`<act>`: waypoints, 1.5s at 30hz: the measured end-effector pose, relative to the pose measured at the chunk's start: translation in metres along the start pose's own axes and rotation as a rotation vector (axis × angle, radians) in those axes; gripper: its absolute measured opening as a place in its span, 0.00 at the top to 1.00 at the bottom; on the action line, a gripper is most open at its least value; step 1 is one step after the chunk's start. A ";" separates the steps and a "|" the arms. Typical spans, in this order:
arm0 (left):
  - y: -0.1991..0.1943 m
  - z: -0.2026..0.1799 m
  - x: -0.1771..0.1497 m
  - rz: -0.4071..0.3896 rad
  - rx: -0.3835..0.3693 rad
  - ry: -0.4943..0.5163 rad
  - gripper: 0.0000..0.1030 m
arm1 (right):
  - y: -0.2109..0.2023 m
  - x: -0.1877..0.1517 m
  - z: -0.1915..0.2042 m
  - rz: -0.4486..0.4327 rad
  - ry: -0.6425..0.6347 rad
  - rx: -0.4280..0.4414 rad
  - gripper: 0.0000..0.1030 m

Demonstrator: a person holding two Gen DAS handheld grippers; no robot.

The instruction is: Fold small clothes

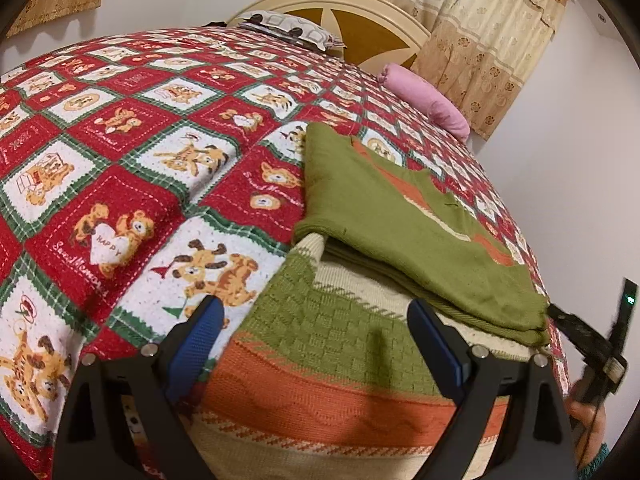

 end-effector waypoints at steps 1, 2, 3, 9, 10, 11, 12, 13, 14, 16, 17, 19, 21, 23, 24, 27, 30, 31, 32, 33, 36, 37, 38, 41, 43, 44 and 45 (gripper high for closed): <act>0.001 0.000 0.001 0.000 0.003 0.003 0.07 | -0.004 0.001 0.002 -0.004 -0.003 0.015 0.67; 0.001 0.000 0.001 0.001 0.007 0.005 0.07 | -0.009 0.001 0.009 -0.004 -0.026 0.035 0.79; 0.001 0.000 0.001 0.002 0.009 0.007 0.07 | -0.011 0.001 0.016 0.002 -0.050 0.047 0.82; -0.006 0.003 0.006 -0.025 0.049 -0.012 0.07 | 0.015 -0.016 0.064 0.094 -0.142 0.095 0.83; -0.007 0.004 0.009 -0.031 0.078 -0.005 0.07 | 0.025 -0.025 0.064 0.117 -0.149 0.080 0.83; -0.009 0.003 0.013 -0.039 0.109 0.016 0.07 | 0.035 -0.037 0.064 0.152 -0.150 0.078 0.83; -0.009 0.001 0.020 -0.048 0.140 0.047 0.07 | 0.033 -0.035 0.064 0.119 -0.147 0.089 0.83; -0.008 -0.003 0.029 -0.054 0.158 0.073 0.07 | 0.033 -0.035 0.064 0.123 -0.143 0.098 0.83; -0.006 -0.006 0.036 -0.059 0.163 0.087 0.07 | 0.033 -0.034 0.063 0.128 -0.135 0.105 0.83; 0.001 -0.013 0.059 -0.077 0.171 0.081 0.07 | 0.035 -0.034 0.061 0.123 -0.119 0.123 0.83; 0.005 -0.016 0.067 -0.079 0.170 0.075 0.05 | 0.035 -0.034 0.061 0.120 -0.113 0.130 0.82; 0.020 -0.025 0.082 -0.072 0.185 0.106 0.04 | 0.035 -0.034 0.060 0.116 -0.104 0.140 0.82; 0.036 -0.019 0.084 -0.056 0.281 0.137 0.04 | 0.035 -0.034 0.059 0.113 -0.100 0.147 0.81; 0.056 -0.004 0.076 0.006 0.361 0.159 0.04 | 0.035 -0.034 0.060 0.112 -0.097 0.163 0.76; 0.067 0.008 0.068 0.052 0.394 0.163 0.02 | 0.034 -0.035 0.061 0.112 -0.096 0.173 0.74; 0.075 0.031 0.074 0.079 0.301 0.017 0.00 | 0.034 -0.035 0.068 0.113 -0.109 0.217 0.57; 0.081 0.038 0.074 0.089 0.271 -0.021 0.00 | 0.035 -0.037 0.076 0.115 -0.150 0.215 0.47; 0.081 0.038 0.075 0.084 0.280 -0.013 0.00 | 0.034 -0.037 0.078 0.113 -0.165 0.198 0.47; 0.080 0.037 0.075 0.079 0.290 -0.003 0.00 | 0.035 -0.038 0.079 0.113 -0.173 0.189 0.47; 0.079 0.036 0.076 0.072 0.303 0.010 0.00 | 0.035 -0.037 0.079 0.114 -0.178 0.183 0.47; 0.068 0.028 0.077 0.064 0.329 0.051 0.00 | 0.033 -0.037 0.077 0.113 -0.175 0.168 0.47; 0.062 0.023 0.076 0.057 0.338 0.074 0.00 | 0.031 -0.037 0.075 0.114 -0.173 0.155 0.47; 0.053 0.013 0.073 0.038 0.352 0.111 0.00 | 0.026 -0.036 0.072 0.118 -0.165 0.140 0.47; 0.029 -0.010 0.064 -0.003 0.366 0.248 0.01 | -0.007 -0.037 0.065 0.074 -0.102 0.177 0.47; 0.014 -0.021 0.057 -0.024 0.362 0.315 0.01 | -0.033 -0.042 0.063 0.047 -0.105 0.198 0.47; 0.005 -0.026 0.052 -0.036 0.352 0.341 0.00 | -0.047 -0.047 0.062 0.030 -0.123 0.200 0.47; -0.001 -0.029 0.048 -0.044 0.343 0.357 0.00 | -0.059 -0.051 0.059 0.017 -0.138 0.198 0.47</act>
Point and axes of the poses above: each gripper's, at about its wrist camera, not at the fingertips, and y roughly the way its jaws point, z to its left, x to its top, the point moved 9 cm from there along y, roughly the way its jaws point, and after that the axes turned 1 degree about -z, right-handed, at the moved point
